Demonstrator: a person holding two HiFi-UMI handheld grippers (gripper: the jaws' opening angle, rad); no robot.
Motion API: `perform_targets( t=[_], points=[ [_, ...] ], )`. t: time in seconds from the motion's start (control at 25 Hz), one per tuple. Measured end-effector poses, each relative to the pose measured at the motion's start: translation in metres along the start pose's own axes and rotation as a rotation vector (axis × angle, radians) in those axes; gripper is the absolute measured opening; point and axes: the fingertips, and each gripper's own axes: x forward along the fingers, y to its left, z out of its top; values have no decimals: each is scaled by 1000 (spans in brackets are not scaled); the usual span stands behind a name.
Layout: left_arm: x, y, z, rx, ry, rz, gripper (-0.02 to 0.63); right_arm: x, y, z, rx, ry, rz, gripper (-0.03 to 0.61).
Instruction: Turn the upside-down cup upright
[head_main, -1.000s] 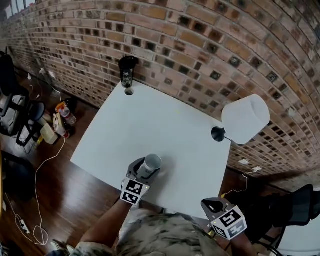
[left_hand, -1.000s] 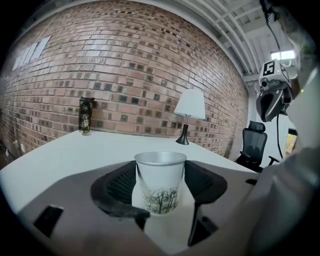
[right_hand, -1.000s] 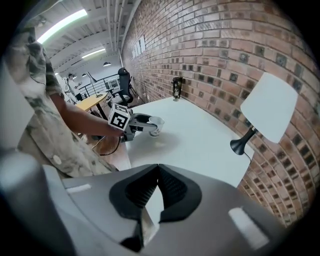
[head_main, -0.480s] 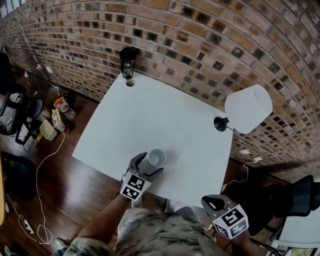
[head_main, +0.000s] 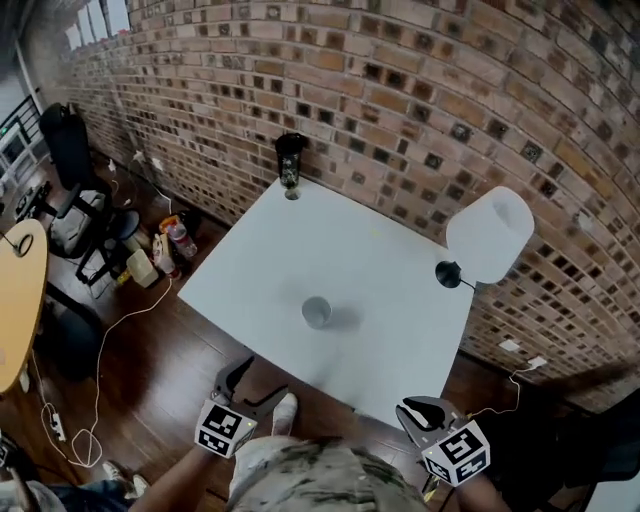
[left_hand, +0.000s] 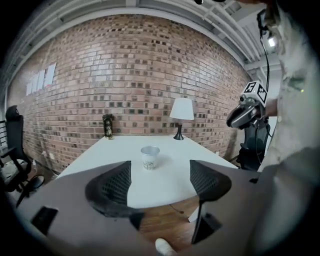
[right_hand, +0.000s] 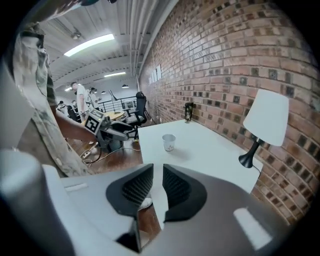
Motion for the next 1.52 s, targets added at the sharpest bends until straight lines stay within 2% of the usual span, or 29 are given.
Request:
perform_targets(
  t=[0.12,0.28,0.4,0.52,0.68,0.96,1.16,1.36,1.52],
  points=[
    [-61,-66,5,-92,5,47,354,-34,9,-30,-33,-36,55,60],
    [-117,-165,9,-248,13,51,331,-76,33,-77,-87,-17,146,60],
    [-148,-218,30,-342,-26,30,313,-104,57,-91,-92,-25,211,60],
    [-168,-259,45,-334,-44,24,295,-130,81,-96,-107,-54,254,64],
    [-182,-302,42,-289,-5,7,285,-156,108,-97,-107,-90,277,78],
    [-233,-333,34,-234,12,-99,284,-188,172,-90,-104,-147,255,91],
    [-317,-326,17,-273,14,-102,279,-205,241,-80,-66,-196,223,92],
    [-382,-321,-26,-287,-6,-93,276,-214,312,-93,-92,-221,191,89],
    [-414,-326,-55,-293,-9,-117,273,-220,354,-107,-95,-208,159,86]
  ],
)
